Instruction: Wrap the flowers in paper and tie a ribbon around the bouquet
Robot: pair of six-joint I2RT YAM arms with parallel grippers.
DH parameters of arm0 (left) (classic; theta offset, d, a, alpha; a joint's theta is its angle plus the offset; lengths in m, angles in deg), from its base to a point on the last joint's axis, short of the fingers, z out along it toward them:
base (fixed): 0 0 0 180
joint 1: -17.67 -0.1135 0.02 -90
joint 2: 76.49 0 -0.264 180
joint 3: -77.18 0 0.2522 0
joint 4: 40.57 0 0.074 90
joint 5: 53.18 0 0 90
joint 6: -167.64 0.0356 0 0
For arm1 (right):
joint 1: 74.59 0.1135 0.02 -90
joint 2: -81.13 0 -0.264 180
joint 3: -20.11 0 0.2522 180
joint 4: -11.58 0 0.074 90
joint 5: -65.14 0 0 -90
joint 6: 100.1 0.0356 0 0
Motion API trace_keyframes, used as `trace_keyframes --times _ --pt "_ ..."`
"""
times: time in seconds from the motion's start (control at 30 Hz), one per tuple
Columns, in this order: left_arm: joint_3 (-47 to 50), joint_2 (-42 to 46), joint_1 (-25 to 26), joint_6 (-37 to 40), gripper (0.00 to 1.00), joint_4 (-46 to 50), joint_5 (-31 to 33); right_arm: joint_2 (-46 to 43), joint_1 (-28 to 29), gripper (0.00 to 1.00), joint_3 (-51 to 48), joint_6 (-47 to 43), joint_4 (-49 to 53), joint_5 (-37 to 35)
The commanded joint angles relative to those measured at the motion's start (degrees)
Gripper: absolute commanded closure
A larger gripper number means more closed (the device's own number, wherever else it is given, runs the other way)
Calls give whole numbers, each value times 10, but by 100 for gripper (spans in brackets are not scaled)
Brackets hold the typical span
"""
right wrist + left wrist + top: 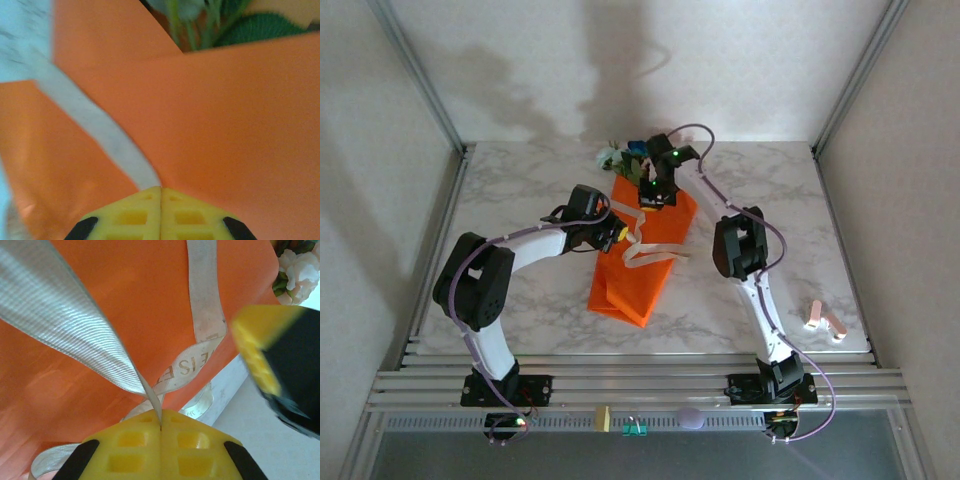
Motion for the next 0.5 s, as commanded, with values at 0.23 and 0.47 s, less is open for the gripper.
trace_keyframes --times 0.23,0.47 --pt "-33 3 4 11 100 16 2 -45 42 93 -93 -30 -36 103" --pt "-37 2 3 14 100 25 6 -127 59 95 -243 -9 -110 115"
